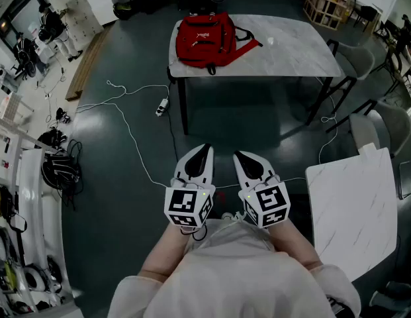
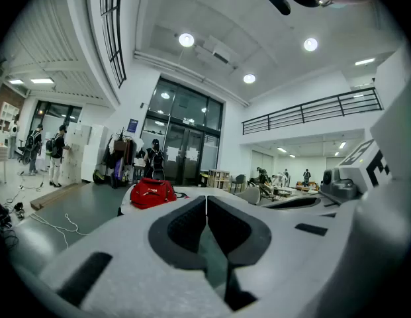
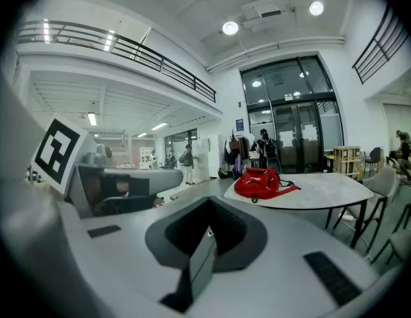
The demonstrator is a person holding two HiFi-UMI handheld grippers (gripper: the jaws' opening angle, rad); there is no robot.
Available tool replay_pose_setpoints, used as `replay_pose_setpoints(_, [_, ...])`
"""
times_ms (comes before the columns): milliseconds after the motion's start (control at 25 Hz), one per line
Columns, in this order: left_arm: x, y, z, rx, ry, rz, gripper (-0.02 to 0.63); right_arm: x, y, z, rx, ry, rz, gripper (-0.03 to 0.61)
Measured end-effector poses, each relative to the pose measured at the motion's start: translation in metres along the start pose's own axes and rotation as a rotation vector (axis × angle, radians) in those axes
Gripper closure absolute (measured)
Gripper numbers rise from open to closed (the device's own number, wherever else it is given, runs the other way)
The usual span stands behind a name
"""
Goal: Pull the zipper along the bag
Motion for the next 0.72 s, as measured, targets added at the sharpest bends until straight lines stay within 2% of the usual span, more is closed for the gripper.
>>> replay_pose_setpoints(440, [-0.013,-0.008,0.001,0.009,0.008,0.017,0.589,0.003,-0.013,0.0,-0.005,0.0,0.008,0.552])
replay_pose_setpoints(720, [-0.022,-0.014,0.004,0.013,0.028,0.033,0.59,0.002,-0.025,0.008,-0.089,0.017,0.029,0.551])
Point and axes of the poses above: the fingertips, and each gripper's own axes: x backward along the fingers, y to its left, z out of its underside, the point moved 9 cm from there along x, backward along the fingers, and after that the axes turned 2 degrees about y, right-handed, at the moved point
